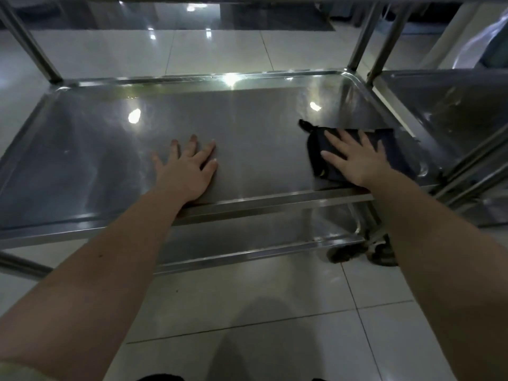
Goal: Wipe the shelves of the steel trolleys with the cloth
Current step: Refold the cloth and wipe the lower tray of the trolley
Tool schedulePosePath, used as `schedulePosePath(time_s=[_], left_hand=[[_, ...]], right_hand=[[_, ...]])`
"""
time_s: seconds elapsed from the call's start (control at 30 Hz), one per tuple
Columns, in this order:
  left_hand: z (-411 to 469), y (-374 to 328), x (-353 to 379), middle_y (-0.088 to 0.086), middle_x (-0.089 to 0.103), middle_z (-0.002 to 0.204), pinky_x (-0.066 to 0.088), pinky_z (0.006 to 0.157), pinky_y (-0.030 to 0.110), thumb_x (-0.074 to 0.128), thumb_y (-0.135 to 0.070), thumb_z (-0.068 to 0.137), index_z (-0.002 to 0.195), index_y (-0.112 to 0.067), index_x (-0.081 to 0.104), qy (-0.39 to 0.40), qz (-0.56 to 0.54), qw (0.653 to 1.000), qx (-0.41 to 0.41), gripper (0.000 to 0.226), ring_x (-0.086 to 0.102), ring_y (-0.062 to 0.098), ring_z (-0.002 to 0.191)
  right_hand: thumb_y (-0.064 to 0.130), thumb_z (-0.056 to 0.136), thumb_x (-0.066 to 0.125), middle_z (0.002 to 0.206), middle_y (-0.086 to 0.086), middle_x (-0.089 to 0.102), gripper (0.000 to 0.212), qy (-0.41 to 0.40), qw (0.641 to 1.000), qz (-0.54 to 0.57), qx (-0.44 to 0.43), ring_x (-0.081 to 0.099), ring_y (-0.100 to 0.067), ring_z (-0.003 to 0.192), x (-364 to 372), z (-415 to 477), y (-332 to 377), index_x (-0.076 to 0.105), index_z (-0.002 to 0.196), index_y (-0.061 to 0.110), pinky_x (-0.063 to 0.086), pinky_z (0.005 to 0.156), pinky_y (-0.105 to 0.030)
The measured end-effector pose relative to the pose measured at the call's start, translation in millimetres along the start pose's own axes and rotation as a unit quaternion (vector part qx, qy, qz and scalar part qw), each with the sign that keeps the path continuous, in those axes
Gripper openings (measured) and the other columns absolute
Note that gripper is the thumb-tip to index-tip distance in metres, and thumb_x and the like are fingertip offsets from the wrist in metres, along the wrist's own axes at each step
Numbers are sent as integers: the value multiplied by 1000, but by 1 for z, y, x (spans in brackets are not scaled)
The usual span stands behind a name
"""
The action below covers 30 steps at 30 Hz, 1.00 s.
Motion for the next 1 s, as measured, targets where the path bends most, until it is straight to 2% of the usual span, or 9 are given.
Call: schedulePosePath(time_s=[0.1,0.23,0.3,0.43,0.5,0.57,0.67,0.87,1.0], left_hand=[[-2,-2,0,-9,1,164,0,109,70,11,-62,96,148,-54,3,-4,7,1000,3,54,0,33,149],[-4,-2,1,-9,-1,164,-4,109,69,10,-62,96,148,-56,1,10,10,1000,2,53,-4,33,149],[-5,0,0,-10,-2,164,-6,109,68,11,-62,97,147,-57,0,21,6,1000,-1,52,-5,32,149],[-8,5,0,-12,-4,164,-4,110,68,10,-62,97,145,-60,-2,30,11,999,0,50,-5,30,150],[-10,10,0,-13,-4,163,-3,110,68,9,-63,96,144,-62,-6,30,18,999,3,50,-5,29,150],[-13,16,0,-14,-5,163,-3,110,68,7,-65,94,142,-64,-7,33,16,999,10,50,-6,29,150],[-14,21,-1,-14,-5,163,-4,110,68,7,-66,94,142,-64,-5,36,15,999,18,50,-6,29,150],[-14,19,-1,-14,-4,163,-5,110,68,7,-66,93,143,-64,-1,31,16,999,17,50,-5,31,150],[-18,12,-2,-13,-5,163,-5,110,69,9,-64,96,144,-62,0,35,7,999,16,50,-7,32,149]], right_hand=[[72,93,21,162,19,-5,60,13,998,7,65,-5,-27,150,-5,-3,-59,0,147,58,-2,116,-60],[72,93,18,162,20,-8,60,14,997,10,75,-9,-30,149,-4,-10,-36,-3,147,57,-5,114,-64],[75,91,18,161,22,-8,62,9,1000,4,18,-10,-31,149,1,-16,18,-3,147,58,-6,114,-64],[80,86,18,159,26,-8,66,20,988,-8,-151,-13,-31,148,22,-41,153,-2,146,59,-12,112,-63],[81,85,17,159,26,-8,67,29,982,-6,-186,-15,-28,148,28,-46,179,-2,145,60,-15,112,-62],[82,83,19,159,26,-6,68,32,981,14,-191,-14,-23,149,24,-44,170,1,145,60,-18,112,-60],[83,83,24,160,25,-3,69,18,989,19,-144,-9,-21,150,15,-30,118,4,145,61,-14,113,-58],[80,86,23,161,21,-1,66,4,999,25,35,-5,-23,150,-2,-10,-25,5,146,59,-6,116,-60],[77,89,21,162,18,-2,65,2,995,28,94,-8,-26,150,-4,-9,-41,4,148,56,-6,114,-64]])
Point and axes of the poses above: each hand's wrist, its own z-axis towards the middle knuckle, its own x-axis out of the palm, y = z × x, the point moved 9 cm from there along z, towards the middle knuckle
